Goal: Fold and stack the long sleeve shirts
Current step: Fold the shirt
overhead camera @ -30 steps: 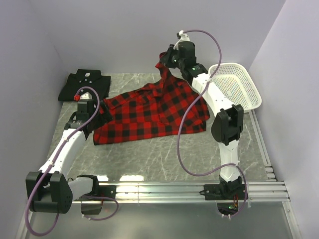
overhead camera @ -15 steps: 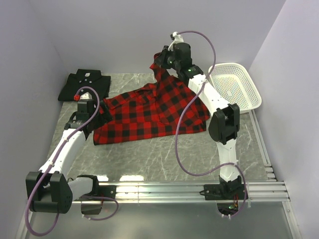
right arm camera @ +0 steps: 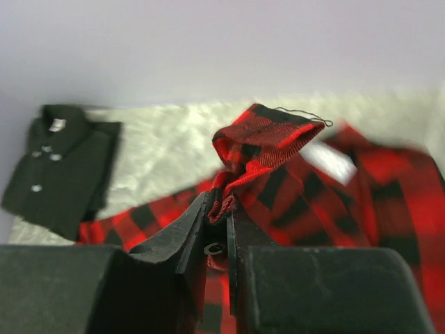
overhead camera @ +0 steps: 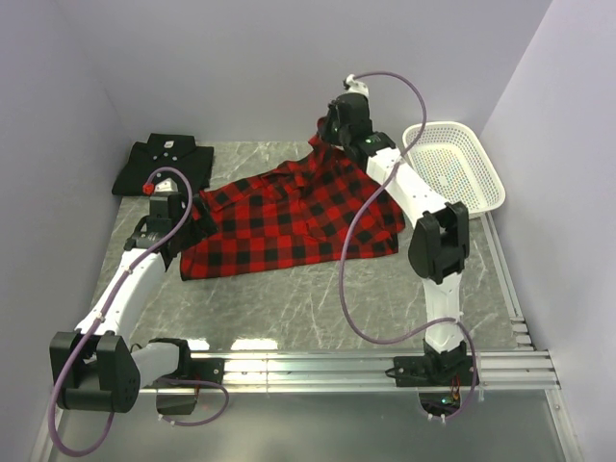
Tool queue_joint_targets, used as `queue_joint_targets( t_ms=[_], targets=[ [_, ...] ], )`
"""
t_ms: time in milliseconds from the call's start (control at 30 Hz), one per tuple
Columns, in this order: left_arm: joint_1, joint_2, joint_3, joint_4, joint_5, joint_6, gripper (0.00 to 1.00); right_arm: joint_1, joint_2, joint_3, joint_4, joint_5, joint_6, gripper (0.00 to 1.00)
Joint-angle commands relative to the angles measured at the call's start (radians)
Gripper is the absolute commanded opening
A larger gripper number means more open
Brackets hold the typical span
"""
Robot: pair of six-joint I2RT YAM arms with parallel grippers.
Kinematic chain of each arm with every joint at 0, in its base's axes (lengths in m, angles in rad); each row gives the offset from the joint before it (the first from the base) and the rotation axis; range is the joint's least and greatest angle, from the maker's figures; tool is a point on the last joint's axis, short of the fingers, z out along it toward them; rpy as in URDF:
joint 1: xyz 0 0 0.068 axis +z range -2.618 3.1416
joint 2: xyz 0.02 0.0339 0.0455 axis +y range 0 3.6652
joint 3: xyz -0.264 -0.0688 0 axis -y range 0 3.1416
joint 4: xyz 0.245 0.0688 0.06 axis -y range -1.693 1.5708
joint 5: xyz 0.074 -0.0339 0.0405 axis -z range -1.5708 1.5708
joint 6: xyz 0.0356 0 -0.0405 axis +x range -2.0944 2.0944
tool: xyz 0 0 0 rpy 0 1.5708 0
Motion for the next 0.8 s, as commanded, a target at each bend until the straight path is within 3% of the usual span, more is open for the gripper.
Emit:
queue_joint_targets(
  t_ms=[0,133,267,567,667,700,767],
  targets=[
    [0.001,-0.002,-0.006,0.018,0.007,0.007,0.99,0.022,-0.176,-0.128,-0.091,0.154,0.125,0.0],
    [0.002,-0.003,-0.006,0.016,0.015,0.006,0.99,0.066,-0.294,-0.326,-0.108,0.162,0.312,0.0],
    [0.002,-0.01,-0.007,0.019,0.019,0.004,0.99,0.129,-0.391,-0.529,-0.062,0.064,0.452,0.0],
    [0.002,-0.014,-0.01,0.019,0.032,0.006,0.99,0.331,-0.356,-0.662,0.114,-0.091,0.705,0.05],
    [0.002,-0.014,-0.012,0.019,0.032,0.004,0.99,0.359,-0.286,-0.628,0.172,-0.16,0.73,0.19],
    [0.002,-0.013,-0.017,0.021,0.035,0.004,0.99,0.37,-0.269,-0.616,0.185,-0.178,0.719,0.36],
    [0.001,-0.013,-0.017,0.029,0.048,0.004,0.99,0.376,-0.227,-0.576,0.209,-0.256,0.691,0.54]
  ],
)
